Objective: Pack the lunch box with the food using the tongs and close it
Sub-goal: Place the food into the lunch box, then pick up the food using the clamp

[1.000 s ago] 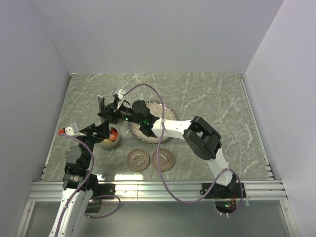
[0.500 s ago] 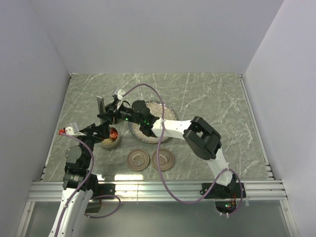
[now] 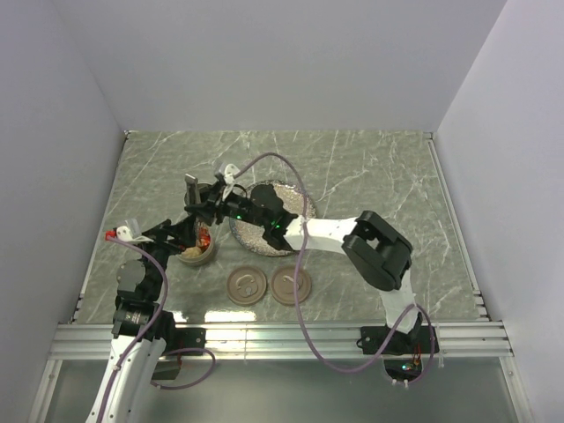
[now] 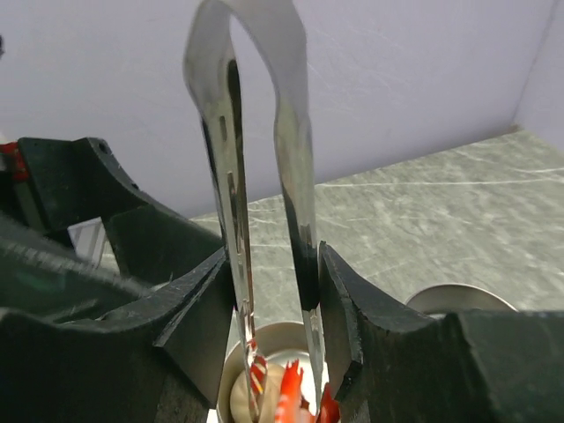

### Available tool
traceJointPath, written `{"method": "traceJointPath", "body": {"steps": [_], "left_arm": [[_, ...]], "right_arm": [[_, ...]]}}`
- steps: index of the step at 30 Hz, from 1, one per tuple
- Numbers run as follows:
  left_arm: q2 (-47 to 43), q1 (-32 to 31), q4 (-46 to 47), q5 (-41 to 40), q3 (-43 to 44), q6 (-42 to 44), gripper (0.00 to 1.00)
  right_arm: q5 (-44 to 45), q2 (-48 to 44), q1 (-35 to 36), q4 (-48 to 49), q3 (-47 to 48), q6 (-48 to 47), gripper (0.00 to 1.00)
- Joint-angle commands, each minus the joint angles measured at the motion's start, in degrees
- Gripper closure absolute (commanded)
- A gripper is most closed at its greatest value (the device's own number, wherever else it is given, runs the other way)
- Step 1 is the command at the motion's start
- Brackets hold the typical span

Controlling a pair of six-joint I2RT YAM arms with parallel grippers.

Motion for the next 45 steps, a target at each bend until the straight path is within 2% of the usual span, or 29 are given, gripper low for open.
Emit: {"method": "traceJointPath", "body": {"steps": [1, 8, 13, 18, 32, 45], "left_arm": [[-0.3, 0.0, 1.5, 0.7, 0.7, 0.5, 0.01], [-0.6, 0.0, 1.5, 0.6, 0.6, 0.3, 0.01], [-0.4, 0.0, 1.8, 0.2, 0.5, 0.3, 0.01], [-0.4, 0.0, 1.6, -0.1, 0.5, 0.2, 0.01], [0.9, 0.0, 2.3, 0.2, 0.5, 0.2, 0.01], [0.8, 0.0, 2.5, 0.3, 0.3, 0.2, 0.01]], "right_arm": [[2.0, -8.0, -1.7, 8.7, -2.9, -1.1, 0.52], [2.5, -16.0, -7.7, 8.7, -12.4, -2.8, 0.52], [-0.7, -17.9, -13.6, -4.5, -11.6, -7.0, 0.50], [-2.5, -15.8, -17.0, -9.6, -10.8, -8.2, 0.50], [-17.5, -6.3, -22.9, -10.1, -5.6, -8.8, 0.48], [-25.2, -3.3, -23.4, -5.3, -5.5, -1.4, 0.47]]}}
